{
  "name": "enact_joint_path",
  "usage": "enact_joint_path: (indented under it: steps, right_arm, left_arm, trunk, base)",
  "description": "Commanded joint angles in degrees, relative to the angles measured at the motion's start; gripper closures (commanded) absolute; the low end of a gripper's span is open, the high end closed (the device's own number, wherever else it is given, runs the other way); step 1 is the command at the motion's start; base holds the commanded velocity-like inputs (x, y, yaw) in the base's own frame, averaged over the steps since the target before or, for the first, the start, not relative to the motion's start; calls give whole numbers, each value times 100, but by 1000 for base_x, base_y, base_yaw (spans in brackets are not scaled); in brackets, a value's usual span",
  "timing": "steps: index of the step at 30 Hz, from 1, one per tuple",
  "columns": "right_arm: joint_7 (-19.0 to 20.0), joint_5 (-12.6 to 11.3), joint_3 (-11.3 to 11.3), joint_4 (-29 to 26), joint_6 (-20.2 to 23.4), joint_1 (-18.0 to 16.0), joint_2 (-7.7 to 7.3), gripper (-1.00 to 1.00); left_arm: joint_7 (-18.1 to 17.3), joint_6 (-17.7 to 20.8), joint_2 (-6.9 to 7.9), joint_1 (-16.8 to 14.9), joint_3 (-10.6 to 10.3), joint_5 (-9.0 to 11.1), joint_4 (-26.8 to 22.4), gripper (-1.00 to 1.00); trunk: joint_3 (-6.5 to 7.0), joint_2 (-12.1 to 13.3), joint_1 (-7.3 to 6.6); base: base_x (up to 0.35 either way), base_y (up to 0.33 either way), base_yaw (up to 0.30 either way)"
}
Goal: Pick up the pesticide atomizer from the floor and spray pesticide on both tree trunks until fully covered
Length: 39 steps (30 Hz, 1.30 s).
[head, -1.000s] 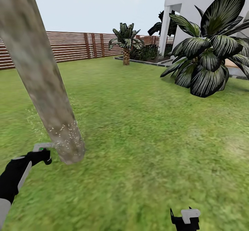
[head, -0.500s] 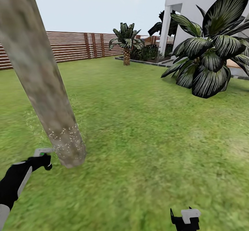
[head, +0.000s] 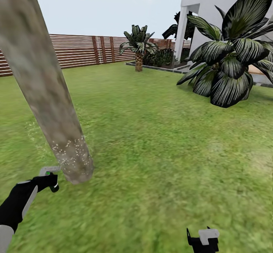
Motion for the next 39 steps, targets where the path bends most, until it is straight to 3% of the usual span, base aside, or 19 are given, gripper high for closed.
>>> enact_joint_path:
  steps: [1,9,14,21,28,33,37,39]
  right_arm:
    - [0,1,-3,0,0,1,0,-100]
    - [0,1,-7,0,0,5,0,-100]
    - [0,-2,-7,0,0,3,0,-100]
    - [0,-4,-8,0,0,3,0,-100]
    - [0,-7,-8,0,0,2,0,-100]
    - [0,-7,-3,0,0,1,0,-100]
    - [0,-7,0,0,3,1,21,-100]
    - [10,-11,7,-5,15,0,63,-100]
  left_arm:
    - [7,-2,-8,-3,-3,13,-20,100]
    - [30,42,-112,-95,-21,28,-634,100]
    - [12,183,-189,-230,-32,30,-711,100]
    - [-34,301,-110,-248,26,-14,-738,100]
    - [-56,191,-117,-172,18,-37,-477,100]
    - [-66,-526,-124,-116,-34,-38,358,100]
    - [-114,-659,-150,-107,-59,-34,611,100]
    - [-433,-955,-151,-106,-118,-83,792,100]
  trunk:
    - [0,0,0]
    - [0,0,0]
    - [0,0,0]
    - [0,0,0]
    - [0,0,0]
    - [0,0,0]
    - [0,0,0]
    - [0,0,0]
  base:
    - [34,-229,0]
    - [-130,-51,0]
    - [-2,0,0]
    - [0,0,0]
    - [-268,0,0]
    - [-337,0,0]
    - [-337,0,0]
    - [-294,0,0]
